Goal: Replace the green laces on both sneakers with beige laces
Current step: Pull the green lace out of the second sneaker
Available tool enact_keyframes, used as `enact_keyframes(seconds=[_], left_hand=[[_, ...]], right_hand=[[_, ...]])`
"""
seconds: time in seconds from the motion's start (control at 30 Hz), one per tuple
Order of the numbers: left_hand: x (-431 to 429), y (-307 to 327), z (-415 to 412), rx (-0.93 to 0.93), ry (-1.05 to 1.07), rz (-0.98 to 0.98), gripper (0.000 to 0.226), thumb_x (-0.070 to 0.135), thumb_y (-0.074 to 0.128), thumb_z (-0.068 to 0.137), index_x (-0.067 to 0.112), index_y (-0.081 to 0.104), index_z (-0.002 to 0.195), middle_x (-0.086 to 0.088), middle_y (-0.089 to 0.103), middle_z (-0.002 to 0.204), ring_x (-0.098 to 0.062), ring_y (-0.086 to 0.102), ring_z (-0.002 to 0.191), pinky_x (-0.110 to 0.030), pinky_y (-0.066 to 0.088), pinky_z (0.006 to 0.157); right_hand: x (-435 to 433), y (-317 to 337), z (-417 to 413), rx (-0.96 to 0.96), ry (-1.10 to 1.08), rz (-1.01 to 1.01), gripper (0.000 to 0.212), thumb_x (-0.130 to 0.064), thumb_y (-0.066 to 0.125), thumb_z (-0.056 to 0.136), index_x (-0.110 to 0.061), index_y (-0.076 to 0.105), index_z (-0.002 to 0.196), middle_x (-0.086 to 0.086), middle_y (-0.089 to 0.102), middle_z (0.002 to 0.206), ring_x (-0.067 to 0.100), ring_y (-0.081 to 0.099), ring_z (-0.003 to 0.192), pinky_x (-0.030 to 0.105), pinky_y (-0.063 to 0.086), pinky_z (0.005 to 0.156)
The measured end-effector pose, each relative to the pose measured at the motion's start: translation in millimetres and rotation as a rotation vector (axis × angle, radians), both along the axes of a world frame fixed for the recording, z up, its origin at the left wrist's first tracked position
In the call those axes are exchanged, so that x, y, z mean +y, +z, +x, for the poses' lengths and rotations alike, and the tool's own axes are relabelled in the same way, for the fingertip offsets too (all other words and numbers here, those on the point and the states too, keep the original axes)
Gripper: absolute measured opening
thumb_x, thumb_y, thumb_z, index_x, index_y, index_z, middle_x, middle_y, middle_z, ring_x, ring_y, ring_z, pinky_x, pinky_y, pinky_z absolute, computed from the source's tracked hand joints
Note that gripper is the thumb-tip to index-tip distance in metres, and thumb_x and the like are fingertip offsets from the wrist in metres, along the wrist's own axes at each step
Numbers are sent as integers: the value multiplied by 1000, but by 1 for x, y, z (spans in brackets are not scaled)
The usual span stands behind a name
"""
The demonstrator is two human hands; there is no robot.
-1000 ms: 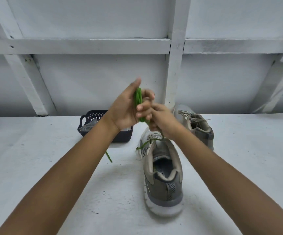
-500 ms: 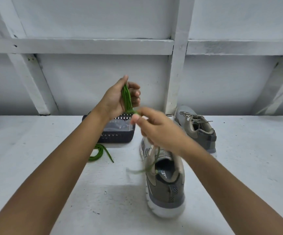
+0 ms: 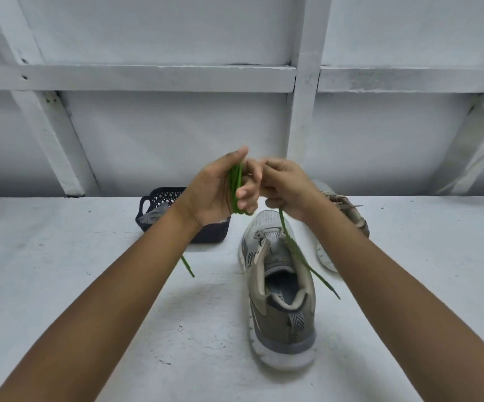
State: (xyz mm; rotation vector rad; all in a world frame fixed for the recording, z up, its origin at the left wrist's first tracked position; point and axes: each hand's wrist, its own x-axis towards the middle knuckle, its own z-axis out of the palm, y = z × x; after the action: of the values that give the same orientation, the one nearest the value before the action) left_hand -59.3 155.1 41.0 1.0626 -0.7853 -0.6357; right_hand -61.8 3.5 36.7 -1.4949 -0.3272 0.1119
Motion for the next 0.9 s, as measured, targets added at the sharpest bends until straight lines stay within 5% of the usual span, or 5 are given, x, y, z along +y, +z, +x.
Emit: enact_keyframes(seconds=[0.2,0.4,0.67,0.77,0.9], left_hand=[[4,20,15,218,343,-238,59,43,31,95,11,71,65,0,59,56,-15,60,52,-24,52,55],[18,12,33,180,540,-163,60,47,26,99,8,67,78,-4,68,68,-19,67,66,-32,55,69],[3,-17,13,73,363,246,74,56,14,97,14,62,59,0,56,52,-11,53,49,-21,44,49],[1,-23,4,22,204,300,77,62,12,91,9,60,61,-4,52,48,-16,49,43,-25,41,47],[1,-29,-2,102,22,244,87,65,6,90,8,61,55,0,40,37,-14,36,33,-20,34,43]], right_hand=[[24,-25,-21,154,5,66,26,-18,38,102,-13,52,80,-5,31,50,1,21,34,7,15,36],[38,-21,-55,29,-63,-456,28,-25,37,102,-20,58,85,-3,38,57,2,27,32,17,22,36],[30,29,-69,-488,-180,-1088,31,-32,43,98,-11,61,84,-2,56,68,17,51,65,33,38,58],[24,44,-65,-529,-180,-1126,25,-30,48,95,-17,58,77,-3,64,68,14,58,68,24,44,61],[10,49,-42,-513,-169,-944,21,-31,60,91,-16,63,76,-6,48,58,7,41,52,16,30,48]])
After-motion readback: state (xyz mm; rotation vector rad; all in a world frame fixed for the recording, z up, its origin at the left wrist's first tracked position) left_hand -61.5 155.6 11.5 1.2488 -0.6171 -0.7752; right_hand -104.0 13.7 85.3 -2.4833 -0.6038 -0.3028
